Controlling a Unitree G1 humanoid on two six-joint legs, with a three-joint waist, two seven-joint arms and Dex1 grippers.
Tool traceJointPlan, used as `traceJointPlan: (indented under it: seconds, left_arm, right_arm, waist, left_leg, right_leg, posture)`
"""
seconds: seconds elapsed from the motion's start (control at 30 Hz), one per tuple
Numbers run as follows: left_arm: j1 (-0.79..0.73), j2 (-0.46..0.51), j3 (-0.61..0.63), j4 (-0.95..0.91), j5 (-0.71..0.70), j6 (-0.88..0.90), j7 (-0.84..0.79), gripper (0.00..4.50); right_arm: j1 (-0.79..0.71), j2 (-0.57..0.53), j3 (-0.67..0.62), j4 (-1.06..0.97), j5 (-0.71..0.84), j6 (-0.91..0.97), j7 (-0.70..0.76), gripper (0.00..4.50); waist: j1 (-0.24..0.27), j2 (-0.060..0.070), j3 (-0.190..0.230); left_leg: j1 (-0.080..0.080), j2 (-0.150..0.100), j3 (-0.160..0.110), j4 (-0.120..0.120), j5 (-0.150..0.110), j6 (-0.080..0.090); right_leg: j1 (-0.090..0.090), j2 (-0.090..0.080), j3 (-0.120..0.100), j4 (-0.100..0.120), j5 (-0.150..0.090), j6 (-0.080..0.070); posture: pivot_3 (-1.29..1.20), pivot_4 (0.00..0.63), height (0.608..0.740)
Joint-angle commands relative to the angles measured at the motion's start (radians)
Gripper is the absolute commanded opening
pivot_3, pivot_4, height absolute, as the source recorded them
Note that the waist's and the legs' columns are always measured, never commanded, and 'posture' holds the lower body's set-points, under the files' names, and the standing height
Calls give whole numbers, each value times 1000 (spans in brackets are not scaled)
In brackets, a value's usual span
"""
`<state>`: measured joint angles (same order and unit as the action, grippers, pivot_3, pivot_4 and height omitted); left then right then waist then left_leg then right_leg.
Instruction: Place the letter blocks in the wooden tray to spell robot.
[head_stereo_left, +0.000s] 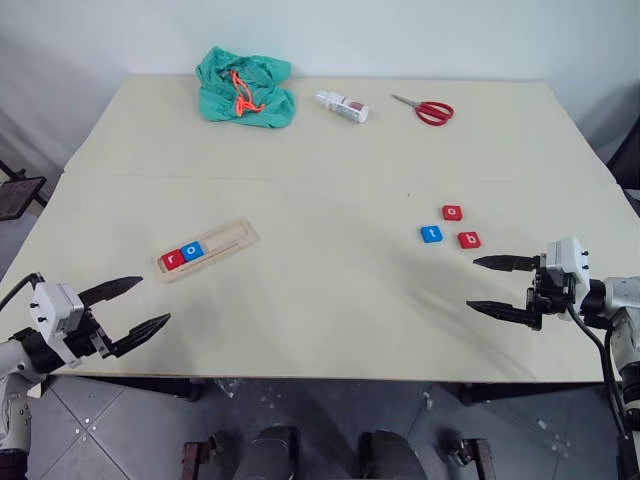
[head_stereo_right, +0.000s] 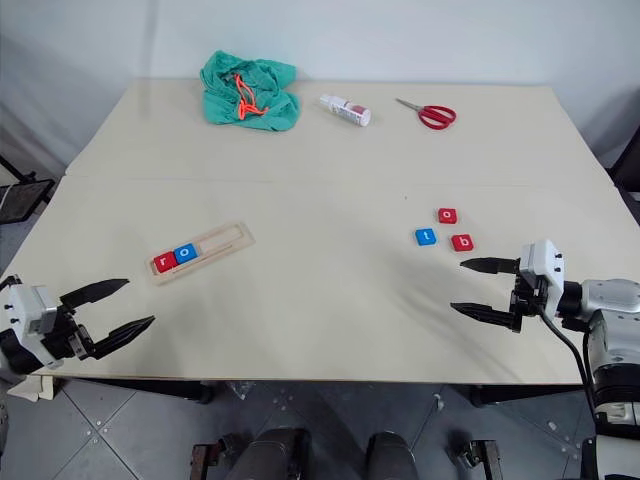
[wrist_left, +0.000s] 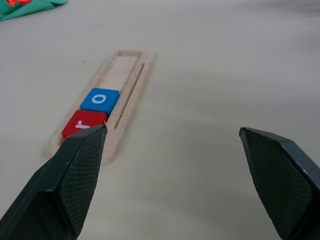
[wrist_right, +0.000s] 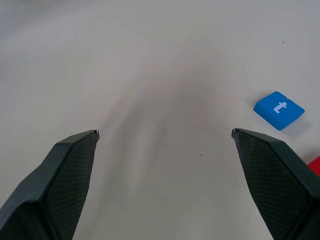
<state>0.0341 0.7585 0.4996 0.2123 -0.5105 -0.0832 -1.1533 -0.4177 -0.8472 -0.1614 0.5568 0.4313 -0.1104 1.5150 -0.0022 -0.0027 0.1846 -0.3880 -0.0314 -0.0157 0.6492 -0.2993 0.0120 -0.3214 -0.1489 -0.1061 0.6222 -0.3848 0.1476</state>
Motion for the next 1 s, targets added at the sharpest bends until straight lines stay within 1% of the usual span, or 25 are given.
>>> traceJointPlan:
  seconds: [0.03,0.1,0.23,0.43,0.57,0.8,0.9,1.0]
  left_arm:
    - [-2,5,24,-8,-33,0,-16,4500]
    - [-3,4,22,-13,-11,-3,19,4500]
    - [3,10,18,-36,-20,66,55,4500]
    - [124,32,75,-95,-21,149,84,4500]
    - [145,39,86,-92,-14,144,77,4500]
    - [48,67,53,-49,-8,189,83,4500]
    - [-127,111,-41,58,52,193,77,4500]
    - [-244,137,-110,183,110,163,54,4500]
  right_arm:
    - [-6,2,-31,-13,16,3,0,4451]
    - [-5,3,-31,-18,17,8,-5,4451]
    - [-7,4,-29,-32,18,20,-13,4451]
    - [-12,3,-31,-76,28,50,-16,4451]
    - [-27,5,-29,-87,27,62,-20,4451]
    - [-36,9,-31,-143,35,85,-24,4451]
    - [-22,9,-36,-219,48,106,-43,4451]
    - [12,3,-52,-284,64,131,-57,4451]
  waist:
    - [0,0,0]
    - [1,0,0]
    - [0,0,0]
    - [-5,0,0]
    - [2,0,0]
    - [3,0,0]
    - [5,0,0]
    - [3,0,0]
  left_leg:
    - [0,0,0,0,0,0]
    - [0,0,0,0,0,0]
    - [0,0,0,0,0,0]
    - [0,0,0,-1,0,0]
    - [0,0,0,0,0,0]
    - [0,0,-1,1,0,0]
    - [0,0,-1,0,0,0]
    - [0,-1,-1,1,0,0]
  right_leg:
    - [0,0,0,0,0,0]
    - [0,0,0,0,0,0]
    - [0,0,0,0,0,0]
    - [0,0,1,0,0,0]
    - [0,0,1,0,0,0]
    - [0,0,0,0,0,0]
    - [0,0,0,1,0,0]
    - [-1,0,0,3,0,0]
  posture:
    - [0,150,740]
    - [0,150,740]
    - [0,150,740]
    - [0,150,740]
    - [0,150,740]
    - [0,150,740]
    - [0,150,740]
    - [0,150,740]
